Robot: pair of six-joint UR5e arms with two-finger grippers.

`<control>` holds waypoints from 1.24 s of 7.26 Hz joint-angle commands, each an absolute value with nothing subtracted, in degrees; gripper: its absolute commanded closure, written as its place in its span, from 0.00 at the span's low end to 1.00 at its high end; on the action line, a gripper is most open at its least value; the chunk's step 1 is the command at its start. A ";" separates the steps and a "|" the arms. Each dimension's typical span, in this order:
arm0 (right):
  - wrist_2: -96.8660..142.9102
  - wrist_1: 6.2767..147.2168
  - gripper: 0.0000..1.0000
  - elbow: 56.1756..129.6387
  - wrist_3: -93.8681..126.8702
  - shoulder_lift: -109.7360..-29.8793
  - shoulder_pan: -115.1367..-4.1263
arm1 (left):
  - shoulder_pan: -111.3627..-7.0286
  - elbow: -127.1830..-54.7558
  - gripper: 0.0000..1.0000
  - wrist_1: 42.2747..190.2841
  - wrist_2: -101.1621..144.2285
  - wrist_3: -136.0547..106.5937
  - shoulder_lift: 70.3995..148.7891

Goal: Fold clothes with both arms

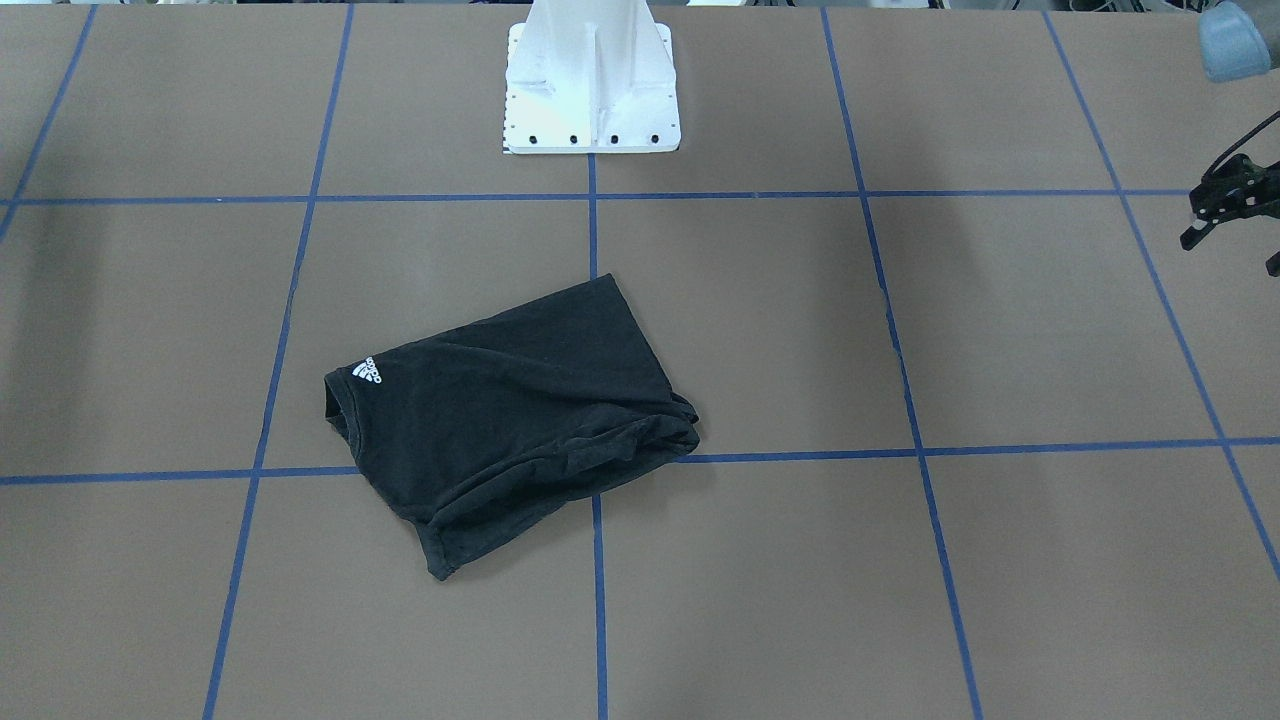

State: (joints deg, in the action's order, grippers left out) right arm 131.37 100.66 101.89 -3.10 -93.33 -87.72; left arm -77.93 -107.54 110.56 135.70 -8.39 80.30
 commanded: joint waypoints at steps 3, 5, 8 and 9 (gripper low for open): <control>133.49 100.81 0.00 102.22 -2.64 -93.87 -88.07 | -78.13 -107.49 0.00 110.39 136.14 -8.79 80.95; 133.94 100.99 0.00 102.22 -2.46 -93.78 -88.15 | -78.13 -107.23 0.01 110.30 136.32 -8.70 81.04; 134.74 100.81 0.00 102.65 -2.46 -93.69 -88.15 | -78.13 -107.05 0.00 110.39 136.14 -8.61 81.04; 134.82 100.64 0.00 102.83 -2.46 -93.60 -88.07 | -78.22 -107.14 0.00 110.39 135.97 -8.61 80.95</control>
